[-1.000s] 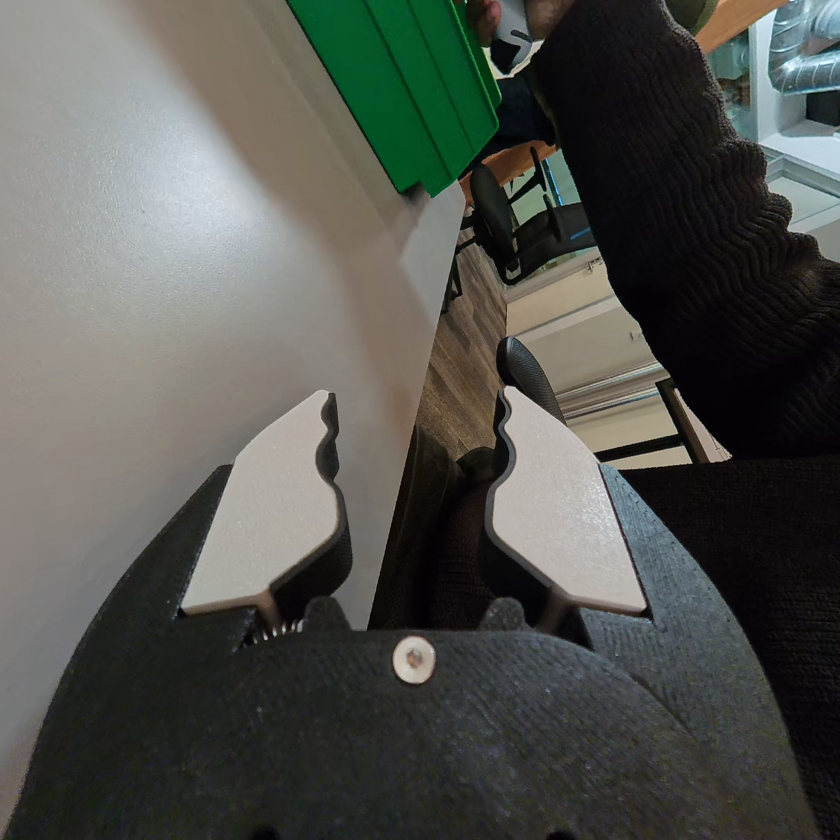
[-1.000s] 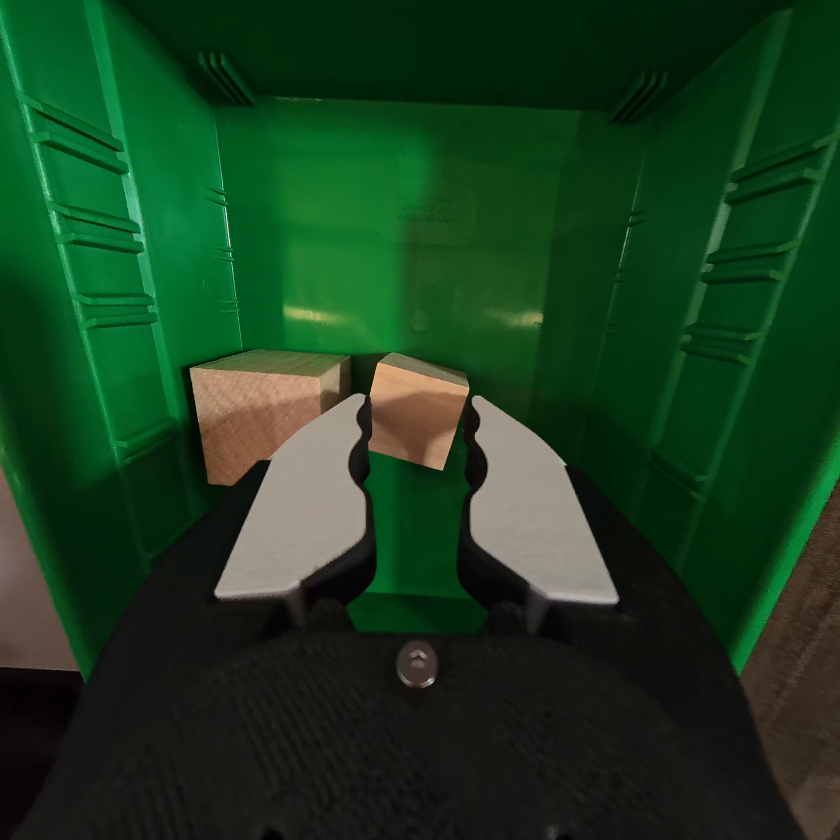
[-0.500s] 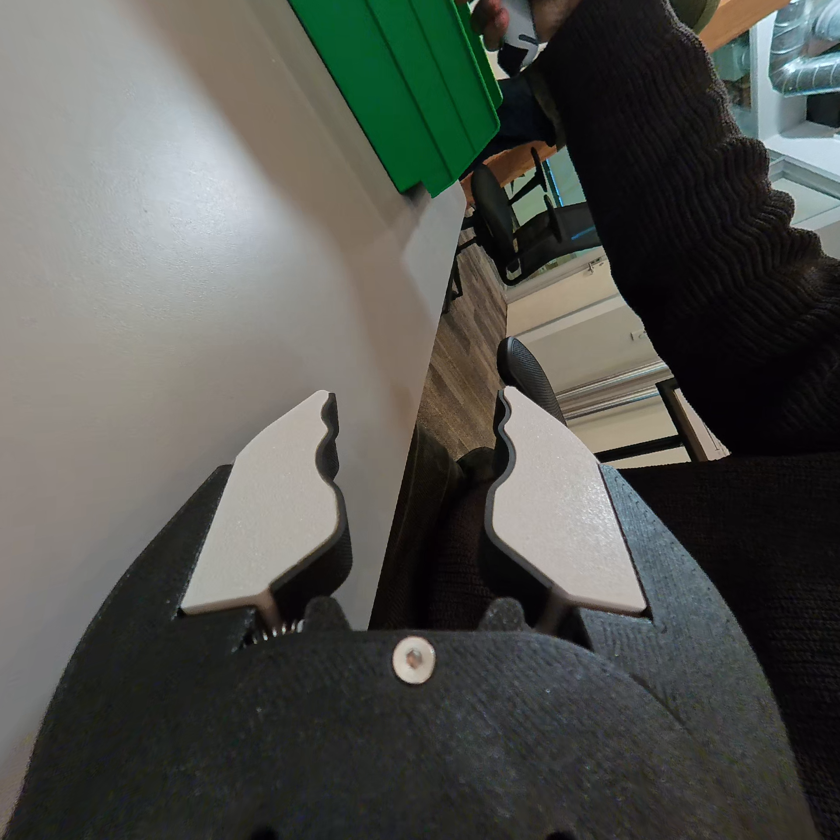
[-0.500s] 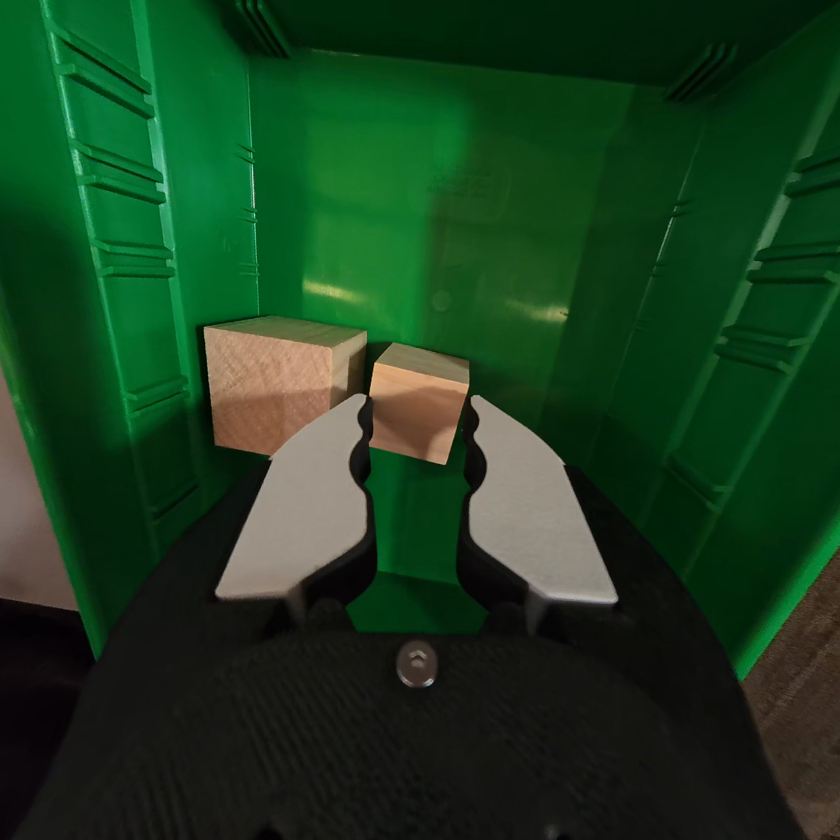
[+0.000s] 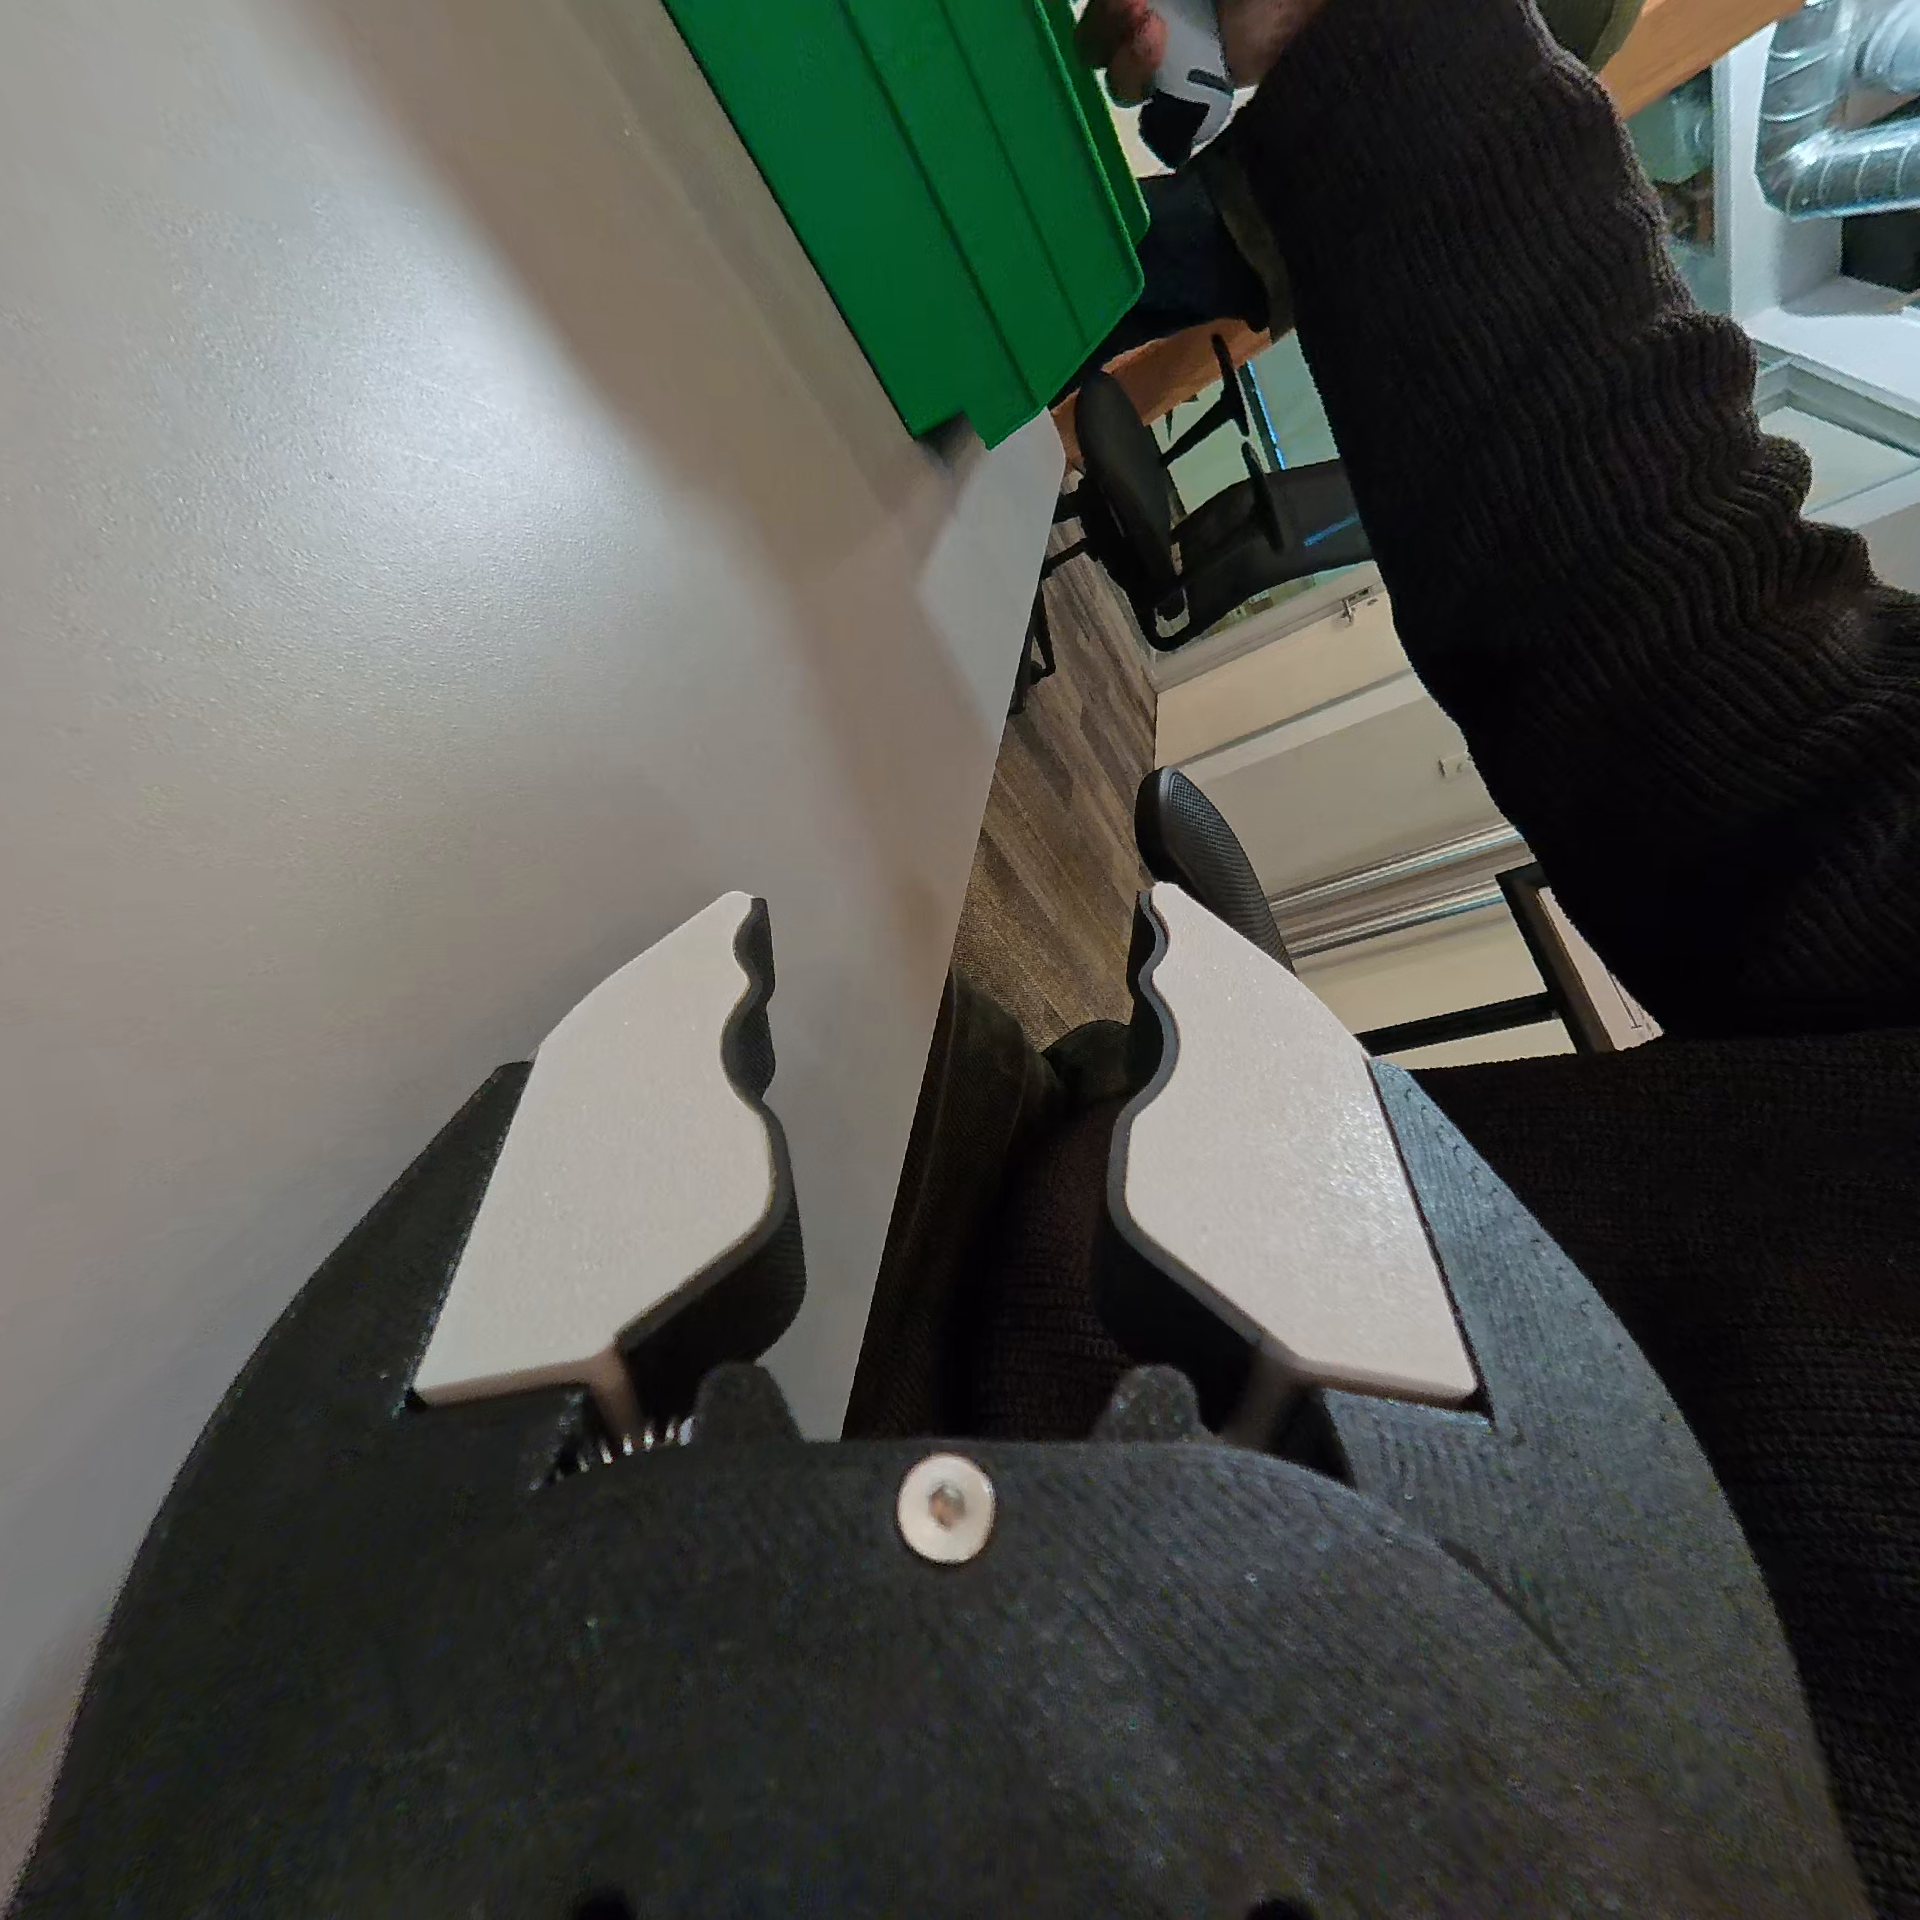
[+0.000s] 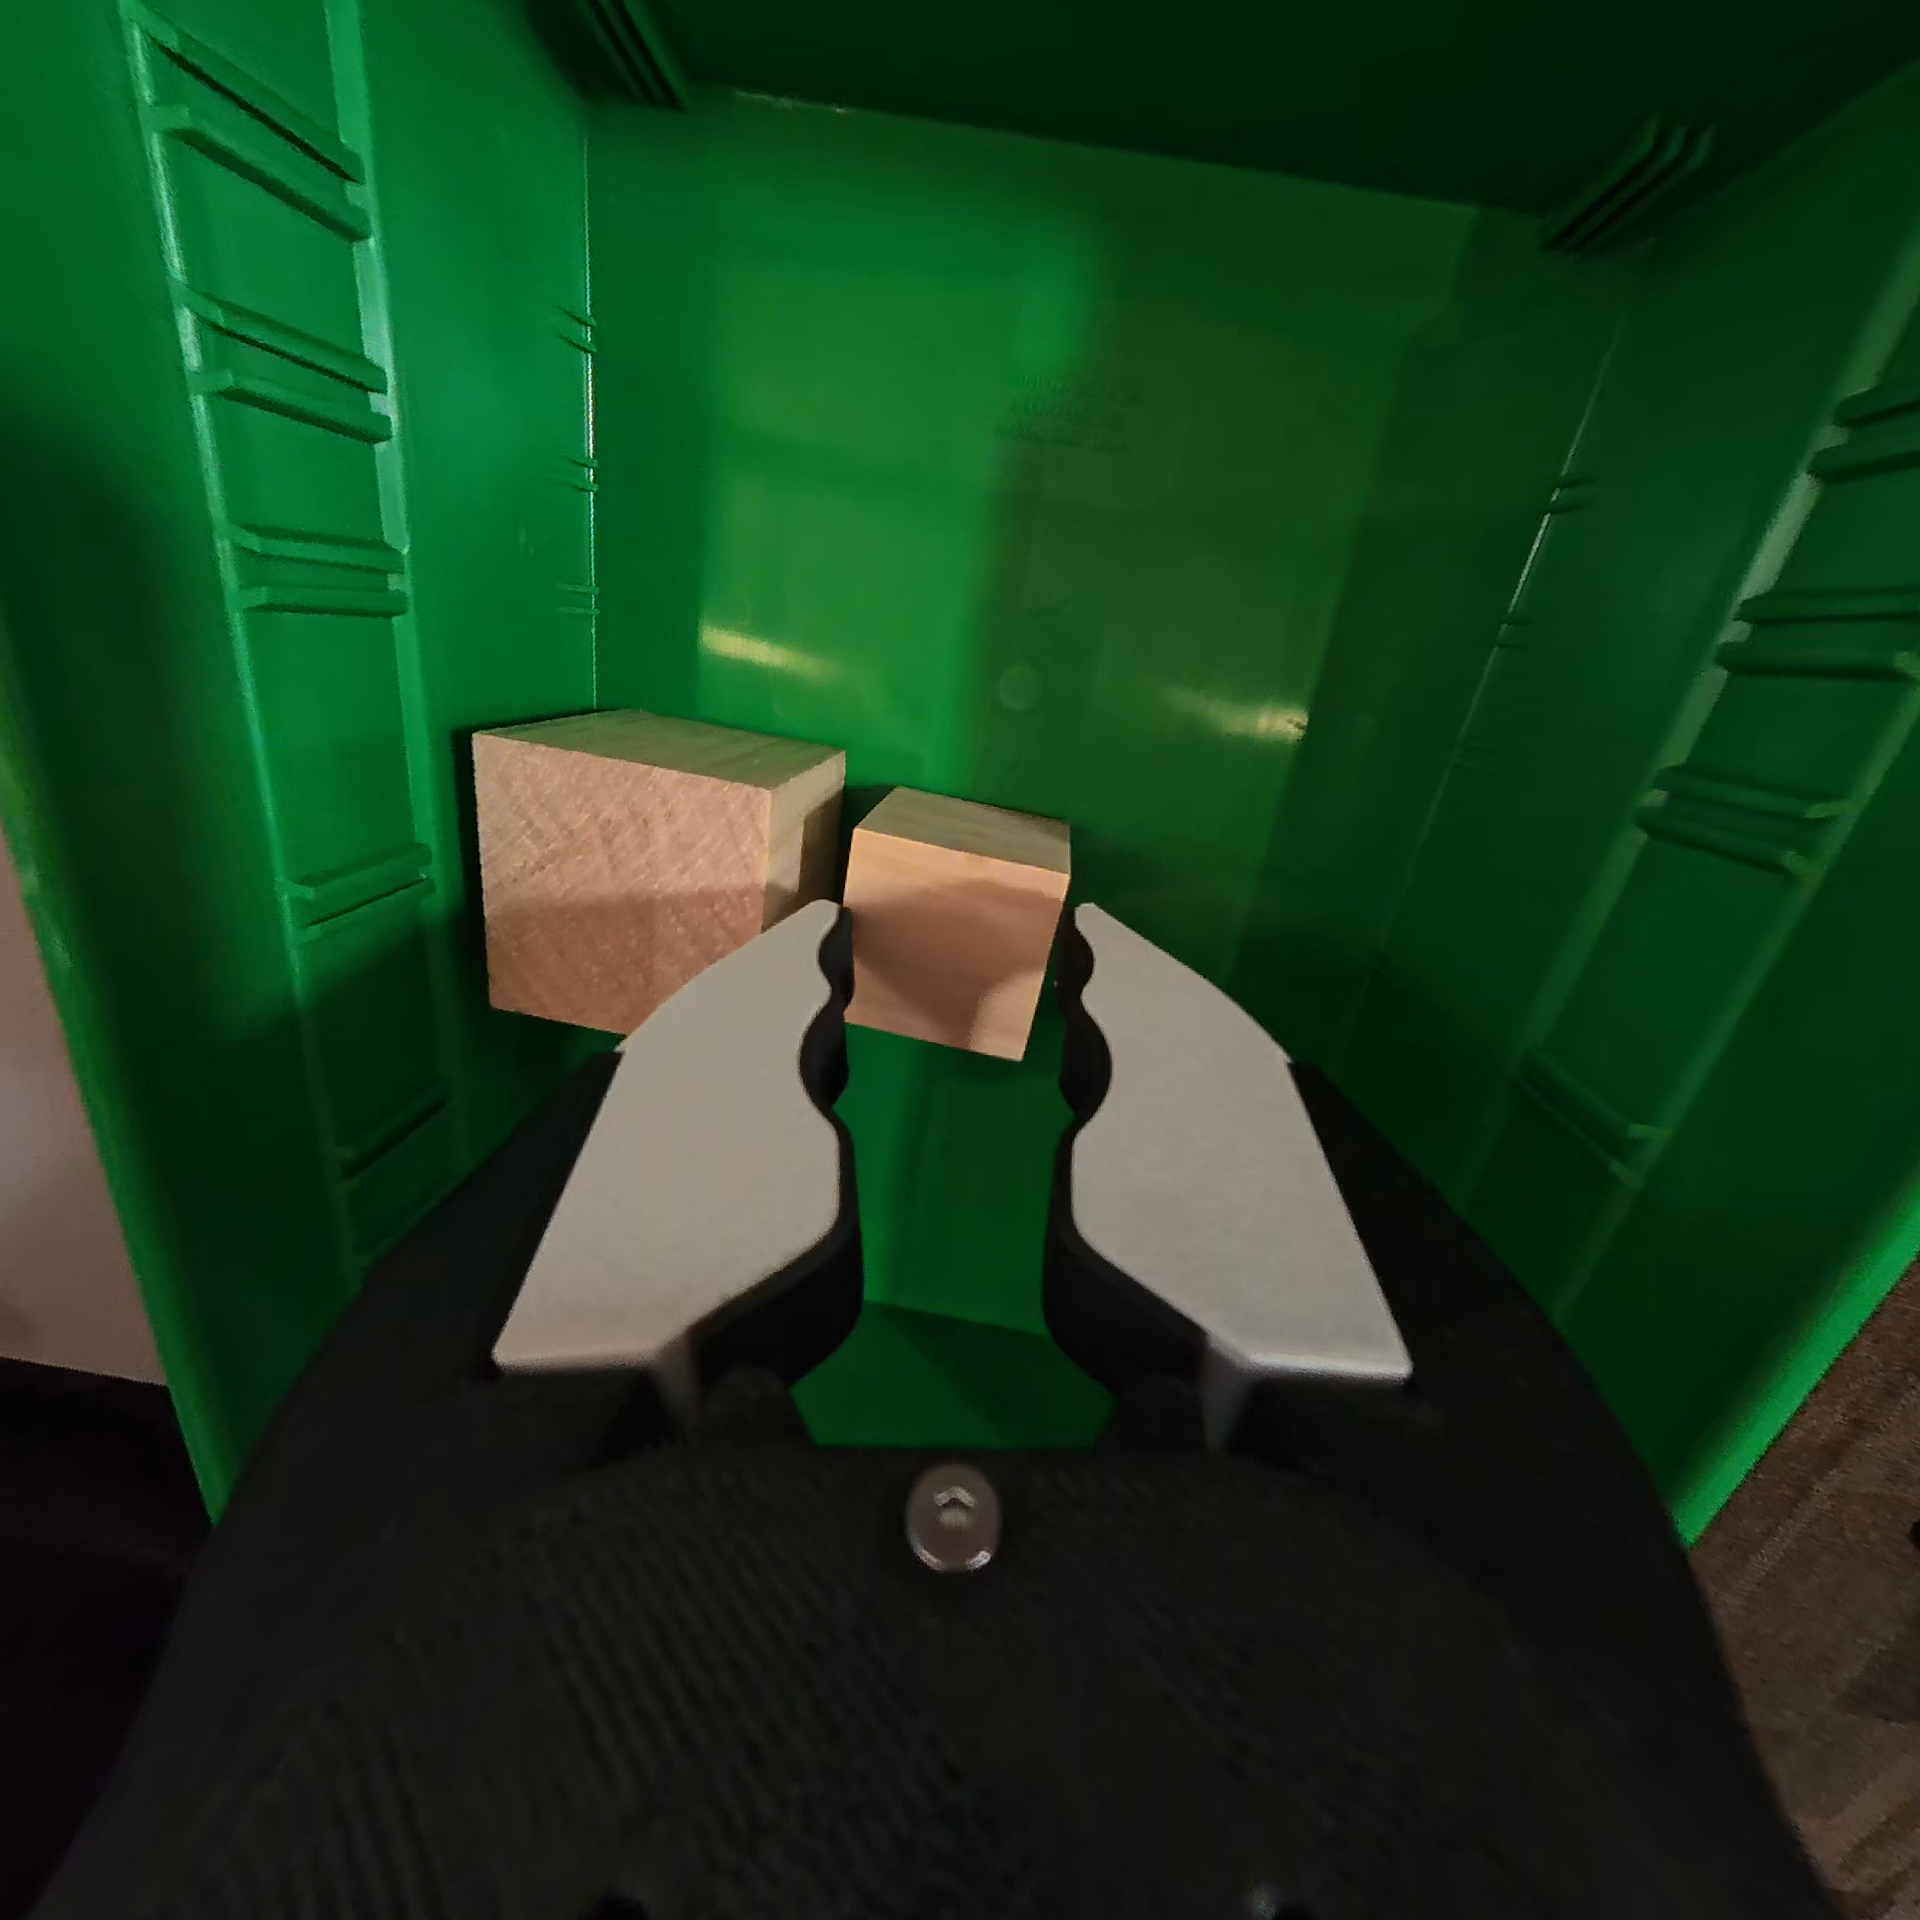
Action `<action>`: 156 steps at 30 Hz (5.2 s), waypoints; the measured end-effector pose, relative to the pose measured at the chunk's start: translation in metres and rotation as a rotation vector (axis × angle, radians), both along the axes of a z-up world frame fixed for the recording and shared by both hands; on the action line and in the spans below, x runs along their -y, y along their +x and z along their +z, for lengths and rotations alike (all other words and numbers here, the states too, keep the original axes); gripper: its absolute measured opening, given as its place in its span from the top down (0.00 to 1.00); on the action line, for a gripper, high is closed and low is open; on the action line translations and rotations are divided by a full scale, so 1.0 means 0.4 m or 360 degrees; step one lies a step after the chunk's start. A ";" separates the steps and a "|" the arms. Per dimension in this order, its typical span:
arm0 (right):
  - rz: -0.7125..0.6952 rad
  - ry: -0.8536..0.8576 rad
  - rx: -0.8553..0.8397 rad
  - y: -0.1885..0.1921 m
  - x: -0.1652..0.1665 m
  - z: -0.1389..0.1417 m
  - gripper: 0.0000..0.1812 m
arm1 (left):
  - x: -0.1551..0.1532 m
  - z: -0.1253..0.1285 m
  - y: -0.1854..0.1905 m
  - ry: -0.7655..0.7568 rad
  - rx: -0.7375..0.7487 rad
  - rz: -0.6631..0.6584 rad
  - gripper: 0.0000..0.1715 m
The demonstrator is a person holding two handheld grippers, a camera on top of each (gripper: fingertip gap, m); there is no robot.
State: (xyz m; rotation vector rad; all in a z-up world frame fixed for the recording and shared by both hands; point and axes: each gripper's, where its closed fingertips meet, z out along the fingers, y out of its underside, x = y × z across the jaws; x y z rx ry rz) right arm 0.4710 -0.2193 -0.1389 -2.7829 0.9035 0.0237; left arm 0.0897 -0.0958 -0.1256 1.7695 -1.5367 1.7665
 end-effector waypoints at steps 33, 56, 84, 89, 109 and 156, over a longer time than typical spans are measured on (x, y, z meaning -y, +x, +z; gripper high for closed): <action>-0.0164 0.0016 0.0230 0.075 0.021 -0.003 0.99 | 0.002 -0.001 -0.001 0.0005 -0.0002 -0.0005 0.61; -0.0171 0.0117 0.0284 0.086 0.013 0.022 0.97 | 0.004 0.000 -0.001 0.0011 0.0003 -0.0007 0.61; 0.0701 0.2340 -0.0466 -0.894 -0.390 0.289 0.72 | -0.183 0.119 0.029 0.1093 0.0754 0.0485 0.63; 0.0849 0.2223 -0.0351 -0.920 -0.392 0.245 0.73 | -0.165 0.116 0.006 0.1338 0.0793 0.0278 0.62; 0.0808 0.2163 -0.0493 -0.953 -0.417 0.219 0.79 | -1.044 0.158 -0.417 0.1193 -0.0450 0.1614 0.79; 0.0798 0.2100 -0.0501 -0.930 -0.414 0.195 0.82 | -1.070 -0.083 -0.409 0.1453 -0.0993 0.1227 0.73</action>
